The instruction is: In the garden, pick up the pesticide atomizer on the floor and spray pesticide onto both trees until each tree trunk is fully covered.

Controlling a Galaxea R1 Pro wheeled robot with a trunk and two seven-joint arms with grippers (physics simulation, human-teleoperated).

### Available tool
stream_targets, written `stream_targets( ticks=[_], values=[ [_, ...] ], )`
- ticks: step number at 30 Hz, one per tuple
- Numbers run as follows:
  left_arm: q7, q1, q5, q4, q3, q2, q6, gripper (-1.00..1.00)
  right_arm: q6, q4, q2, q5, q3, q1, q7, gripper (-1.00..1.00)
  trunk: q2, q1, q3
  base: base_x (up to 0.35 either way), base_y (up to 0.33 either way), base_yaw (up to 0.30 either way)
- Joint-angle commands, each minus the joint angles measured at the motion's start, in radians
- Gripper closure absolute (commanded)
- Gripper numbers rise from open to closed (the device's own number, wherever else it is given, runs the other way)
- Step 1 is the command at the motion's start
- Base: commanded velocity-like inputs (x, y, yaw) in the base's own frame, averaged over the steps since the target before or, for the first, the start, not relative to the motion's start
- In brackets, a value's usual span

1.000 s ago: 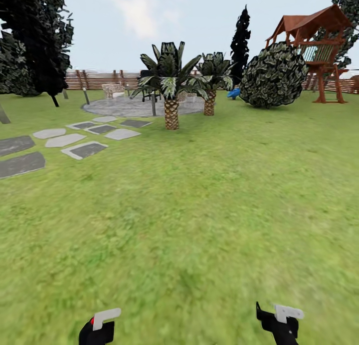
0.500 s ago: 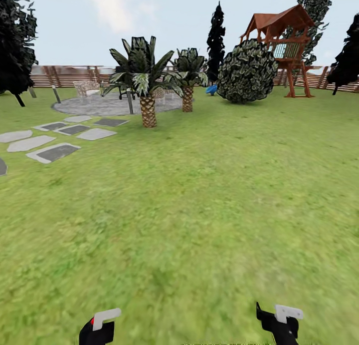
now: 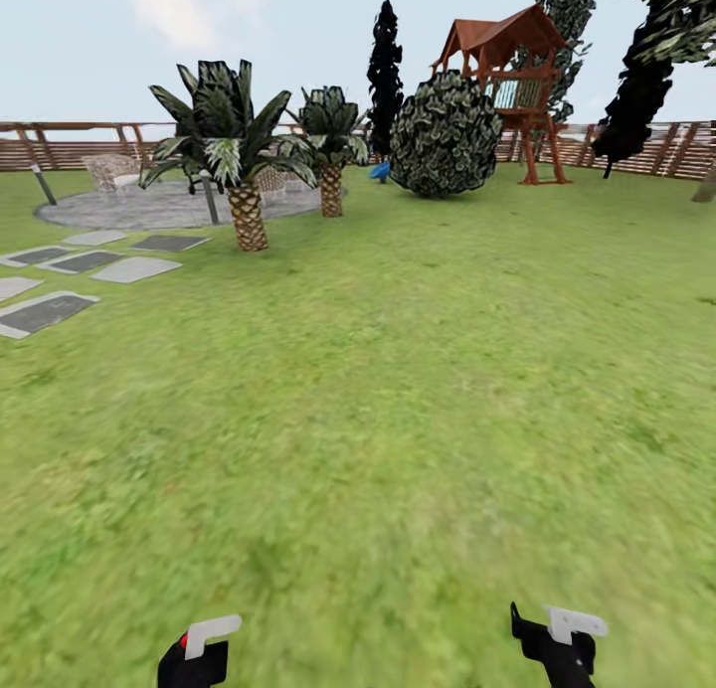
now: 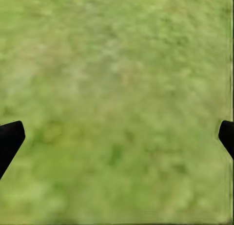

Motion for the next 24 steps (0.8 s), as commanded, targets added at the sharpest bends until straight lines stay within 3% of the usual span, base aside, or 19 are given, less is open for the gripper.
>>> stream_targets(
  ticks=[1, 24],
  values=[
    [0.002, -0.001, -0.011, 0.000, 0.007, -0.001, -0.003, 1.00, -0.004, 0.002, 0.000, 0.010, -0.005, -0.001, -0.001, -1.00, 0.000, 0.000, -0.002, 0.000, -0.277, -0.219],
    [0.002, -0.001, -0.011, 0.000, 0.007, -0.001, -0.003, 1.00, -0.004, 0.002, 0.000, 0.010, -0.005, -0.001, -0.001, -1.00, 0.000, 0.000, -0.030, 0.000, -0.277, -0.219]
  ],
)
